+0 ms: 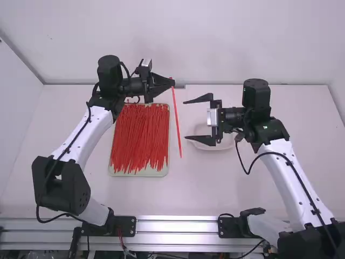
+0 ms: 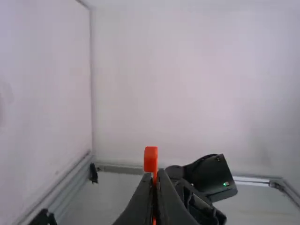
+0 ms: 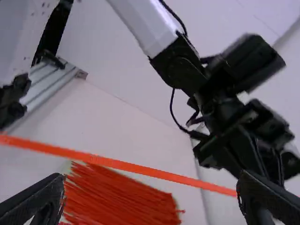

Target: Fasten the cable tie

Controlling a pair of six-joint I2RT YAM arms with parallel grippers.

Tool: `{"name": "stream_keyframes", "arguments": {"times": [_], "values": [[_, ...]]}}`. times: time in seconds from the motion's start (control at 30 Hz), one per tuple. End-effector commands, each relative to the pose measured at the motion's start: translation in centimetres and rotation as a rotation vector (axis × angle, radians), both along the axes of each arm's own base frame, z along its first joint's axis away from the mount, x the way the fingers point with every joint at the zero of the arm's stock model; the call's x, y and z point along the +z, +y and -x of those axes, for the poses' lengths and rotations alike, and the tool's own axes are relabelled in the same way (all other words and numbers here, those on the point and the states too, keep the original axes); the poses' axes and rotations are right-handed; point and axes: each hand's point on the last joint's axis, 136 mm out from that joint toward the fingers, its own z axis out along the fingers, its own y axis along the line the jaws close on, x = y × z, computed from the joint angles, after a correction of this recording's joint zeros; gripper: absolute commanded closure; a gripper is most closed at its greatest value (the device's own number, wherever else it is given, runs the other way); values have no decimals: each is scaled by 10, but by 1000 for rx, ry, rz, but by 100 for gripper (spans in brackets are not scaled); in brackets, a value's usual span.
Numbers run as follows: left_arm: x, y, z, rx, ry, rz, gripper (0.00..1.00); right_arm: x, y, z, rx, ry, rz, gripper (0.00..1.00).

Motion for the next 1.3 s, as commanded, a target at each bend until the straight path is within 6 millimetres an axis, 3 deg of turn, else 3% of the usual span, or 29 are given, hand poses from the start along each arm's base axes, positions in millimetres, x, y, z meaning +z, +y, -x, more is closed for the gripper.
{"name": "stream_keyframes", "arguments": {"times": [0.0, 0.4, 0.73, 0.87, 0.9, 0.93, 1.07, 1.13, 1.27], "values": [[15, -2, 8, -48, 26, 26, 98, 12, 3, 9, 53, -249, -27, 2], [15, -5, 9, -48, 86, 41, 98, 18, 2, 21, 150, -669, -106, 2], [15, -12, 8, -37, 89, 41, 98, 21, 8, 36, 220, -720, -158, 1], [15, -16, 5, -13, 88, 41, 98, 21, 12, 40, 236, -727, -165, 18], [15, -17, 5, -13, 86, 41, 98, 21, 13, 41, 241, -728, -167, 29], [15, -17, 5, -13, 86, 41, 98, 21, 13, 41, 241, -728, -167, 31], [15, -13, 3, -5, 86, 41, 98, 21, 13, 42, 243, -727, -168, 58], [15, -15, 4, -9, 86, 41, 98, 21, 13, 42, 244, -724, -168, 77], [15, -15, 4, -11, 69, 37, 98, 21, 14, 42, 246, -724, -170, 81]]}}
